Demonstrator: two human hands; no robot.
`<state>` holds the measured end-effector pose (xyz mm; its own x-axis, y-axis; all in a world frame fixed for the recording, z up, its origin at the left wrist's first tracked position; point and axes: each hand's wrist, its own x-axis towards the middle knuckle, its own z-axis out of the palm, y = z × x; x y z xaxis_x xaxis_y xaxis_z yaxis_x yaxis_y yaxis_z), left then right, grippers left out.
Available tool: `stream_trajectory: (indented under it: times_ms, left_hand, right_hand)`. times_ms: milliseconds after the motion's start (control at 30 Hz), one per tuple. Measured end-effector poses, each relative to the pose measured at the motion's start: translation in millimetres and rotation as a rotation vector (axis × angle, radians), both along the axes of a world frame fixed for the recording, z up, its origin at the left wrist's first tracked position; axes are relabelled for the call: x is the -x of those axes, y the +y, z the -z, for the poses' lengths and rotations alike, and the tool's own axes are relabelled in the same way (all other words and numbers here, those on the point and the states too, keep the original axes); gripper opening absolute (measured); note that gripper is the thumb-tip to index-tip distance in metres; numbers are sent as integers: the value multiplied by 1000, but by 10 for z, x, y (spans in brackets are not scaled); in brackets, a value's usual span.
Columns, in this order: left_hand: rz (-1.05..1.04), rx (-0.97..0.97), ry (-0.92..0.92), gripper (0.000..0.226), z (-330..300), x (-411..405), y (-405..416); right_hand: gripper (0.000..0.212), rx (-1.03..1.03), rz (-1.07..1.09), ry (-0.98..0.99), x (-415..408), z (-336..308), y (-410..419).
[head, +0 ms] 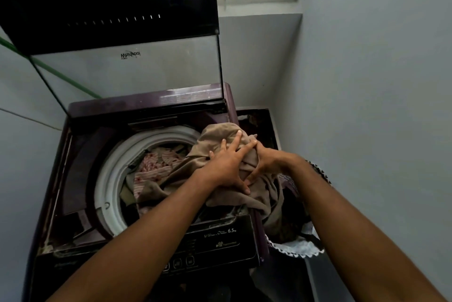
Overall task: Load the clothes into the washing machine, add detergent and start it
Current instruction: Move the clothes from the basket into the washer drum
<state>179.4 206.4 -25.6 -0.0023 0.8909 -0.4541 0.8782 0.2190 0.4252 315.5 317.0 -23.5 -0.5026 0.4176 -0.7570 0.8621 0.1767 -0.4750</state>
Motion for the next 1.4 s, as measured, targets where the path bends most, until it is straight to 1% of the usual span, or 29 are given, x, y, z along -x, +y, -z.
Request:
stream_trajectory:
  times_ms: [67,133,267,333,433,500,533,633,700,800,900,1000,1100,1233,1267,1400]
  left_hand:
    - [-5,-14,0,139,27,21,-3]
    - [-13,-47,-6,138,63,53,-8]
    - [-66,-196,-7,135,109,106,-56]
    - [-118,-251,2,129,84,139,-96]
    - [-168,-311,-26,116,31,268,-176]
    - [-208,-329,-85,110,-10,390,-237]
    - [-233,-341,-112,108,-31,464,-281]
    - [-306,-404,-130,108,-92,700,-414]
    - [-353,-453,-123,104,-126,865,-509]
    - [-450,-512,-118,96,-196,1123,-711]
    - [-532,-556,-94,92,-252,1359,-950]
    - [-599,-573,-54,86,-226,1549,-1193]
    - [-648,-482,14,79,-40,1682,-1384]
    - [-615,-143,-36,73,242,1725,-1588]
    - [-598,-103,-54,72,291,1705,-1621]
    - [-583,-118,-106,64,378,1599,-1611]
  right_hand:
    - [147,27,39,26,16,-29,-25]
    - [135,24,39,35,62,-107,-65]
    - [116,-128,-102,-31,196,-242,-94]
    - [98,-242,-208,-46,273,-314,-124]
    - [60,-337,-275,5,440,-451,-212]
    - [45,-359,-290,59,571,-554,-281]
    - [42,-375,-297,78,654,-601,-320]
    - [46,-428,-319,128,905,-743,-440]
    - [47,-405,-290,197,1068,-812,-511]
    - [54,-349,-230,317,1361,-859,-648]
    - [52,-388,-228,373,1671,-777,-813]
    - [49,-448,-286,421,1946,-656,-1007]
    - [42,-472,-338,359,2135,-466,-1183]
    - [42,-397,-342,223,2155,-65,-1297]
    - [41,-368,-362,191,2131,-6,-1311]
    - [37,-285,-402,109,2004,136,-1312]
